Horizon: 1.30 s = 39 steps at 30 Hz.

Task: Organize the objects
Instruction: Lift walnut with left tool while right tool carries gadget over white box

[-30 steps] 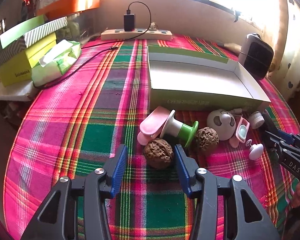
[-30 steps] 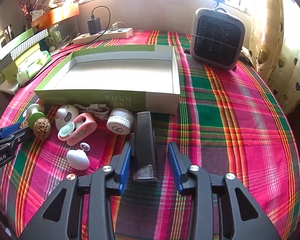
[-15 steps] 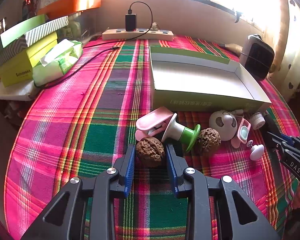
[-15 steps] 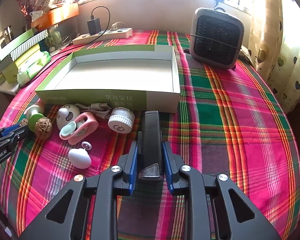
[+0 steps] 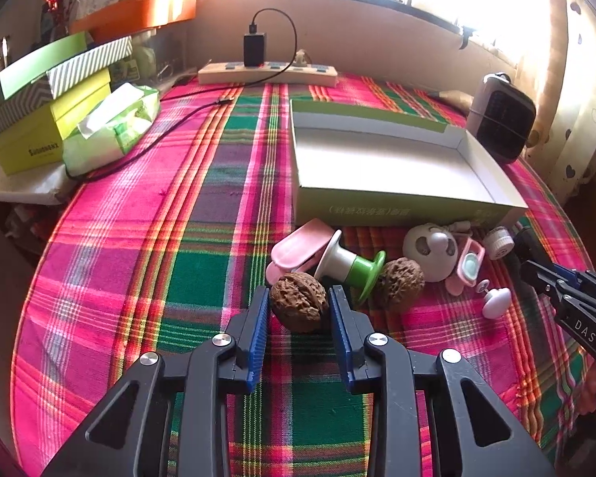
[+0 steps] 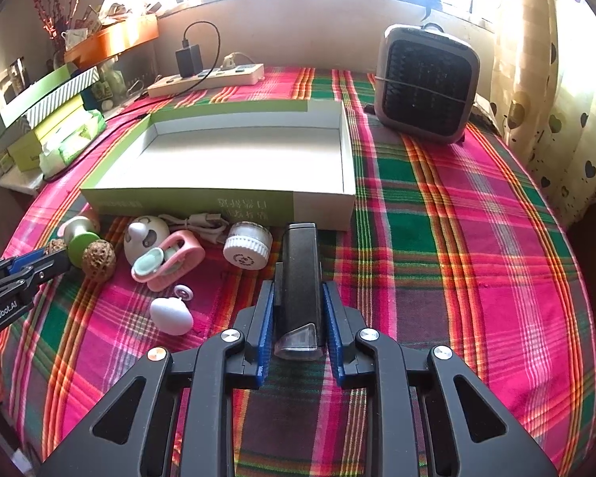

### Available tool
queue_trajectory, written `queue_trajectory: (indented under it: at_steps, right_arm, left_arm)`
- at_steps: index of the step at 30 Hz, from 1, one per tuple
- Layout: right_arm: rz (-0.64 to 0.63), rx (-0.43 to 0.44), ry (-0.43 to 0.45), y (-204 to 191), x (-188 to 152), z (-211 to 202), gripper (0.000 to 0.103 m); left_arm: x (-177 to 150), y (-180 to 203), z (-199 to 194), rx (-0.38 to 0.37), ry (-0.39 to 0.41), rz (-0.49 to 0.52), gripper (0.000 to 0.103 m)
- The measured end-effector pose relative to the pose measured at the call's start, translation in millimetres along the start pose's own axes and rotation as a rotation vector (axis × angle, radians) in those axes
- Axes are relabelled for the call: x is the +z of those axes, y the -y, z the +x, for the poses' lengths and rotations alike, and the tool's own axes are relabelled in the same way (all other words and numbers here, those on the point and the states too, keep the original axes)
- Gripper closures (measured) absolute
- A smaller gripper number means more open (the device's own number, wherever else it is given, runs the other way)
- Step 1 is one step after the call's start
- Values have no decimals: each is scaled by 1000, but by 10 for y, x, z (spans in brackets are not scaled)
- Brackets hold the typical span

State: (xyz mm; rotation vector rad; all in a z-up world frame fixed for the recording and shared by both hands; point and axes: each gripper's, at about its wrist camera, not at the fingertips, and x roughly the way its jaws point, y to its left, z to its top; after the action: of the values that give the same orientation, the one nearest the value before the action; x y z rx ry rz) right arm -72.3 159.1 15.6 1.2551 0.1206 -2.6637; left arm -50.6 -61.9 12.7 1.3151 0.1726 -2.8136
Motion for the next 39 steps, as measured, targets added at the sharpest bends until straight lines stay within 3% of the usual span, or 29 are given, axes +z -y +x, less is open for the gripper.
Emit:
queue_trajectory:
  at_steps: [19,39]
  right_arm:
    - [7,19,51,-35,170,-181,78]
    - [-17,65,31,-146,601,122,78]
  left_arm:
    - [242,104,-213,-81,53,53,75]
    - [711,317,136,-158,37,99,75]
